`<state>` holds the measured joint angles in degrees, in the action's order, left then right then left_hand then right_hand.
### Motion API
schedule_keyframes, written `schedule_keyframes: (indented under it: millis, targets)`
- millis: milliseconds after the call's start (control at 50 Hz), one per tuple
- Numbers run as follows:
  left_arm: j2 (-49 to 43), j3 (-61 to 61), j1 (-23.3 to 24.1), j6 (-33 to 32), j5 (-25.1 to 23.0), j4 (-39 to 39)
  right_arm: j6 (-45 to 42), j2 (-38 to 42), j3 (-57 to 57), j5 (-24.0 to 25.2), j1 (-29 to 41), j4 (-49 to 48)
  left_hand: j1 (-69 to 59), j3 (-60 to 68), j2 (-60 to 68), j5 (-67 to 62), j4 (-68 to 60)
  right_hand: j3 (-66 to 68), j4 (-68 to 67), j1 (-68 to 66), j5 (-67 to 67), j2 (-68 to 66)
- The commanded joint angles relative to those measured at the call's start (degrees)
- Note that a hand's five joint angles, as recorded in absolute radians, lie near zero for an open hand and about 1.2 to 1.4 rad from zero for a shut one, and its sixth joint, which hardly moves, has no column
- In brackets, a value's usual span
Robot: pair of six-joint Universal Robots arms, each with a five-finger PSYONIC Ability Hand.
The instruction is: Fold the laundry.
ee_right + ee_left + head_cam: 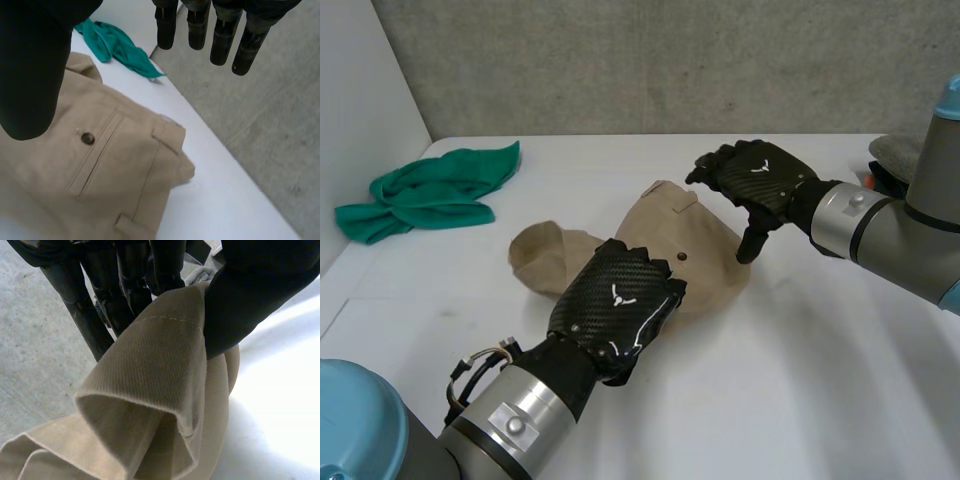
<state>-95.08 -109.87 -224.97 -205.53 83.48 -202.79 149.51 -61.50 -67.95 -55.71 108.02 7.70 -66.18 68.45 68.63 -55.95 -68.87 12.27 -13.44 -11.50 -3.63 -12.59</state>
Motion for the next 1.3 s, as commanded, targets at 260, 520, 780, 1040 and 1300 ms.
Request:
schedule_keyframes:
  millis: [260, 520, 780, 1040, 1300]
  targets:
    - [1.8, -2.3, -1.3, 0.0, 0.3, 3.2, -6.8, 9.6, 4.1, -2.0, -0.2, 5.8, -12.0, 9.7, 9.5, -12.2, -9.3, 0.7, 0.5, -1.4, 0.7, -0.4]
    - [2.4, -0.6, -4.1, 0.2, 0.7, 3.4, -3.8, 9.8, -4.7, -1.6, -0.1, 0.3, -12.7, 10.4, 10.2, -12.9, -10.0, 1.8, -0.7, -2.6, -0.5, -1.5]
    - [3.1, -0.2, -4.5, 0.5, 0.8, 3.0, 14.7, 14.7, -3.9, -14.7, 3.5, -23.5, -13.8, 11.6, 11.4, -14.0, -11.1, 67.7, -66.6, -68.5, -66.4, -67.4]
    - [9.4, 12.6, -12.1, 0.5, 0.6, 0.2, 12.4, -10.4, -4.3, -17.2, 1.1, -18.0, -13.8, 11.6, 11.4, -14.0, -11.1, 67.7, -66.6, -68.5, -66.4, -67.4]
    - [13.9, 32.6, -13.2, 0.6, 2.1, -1.9, 11.5, -30.6, 1.7, -18.3, 0.5, -15.9, -13.8, 11.6, 11.4, -14.0, -11.1, 67.7, -66.6, -68.5, -66.4, -67.4]
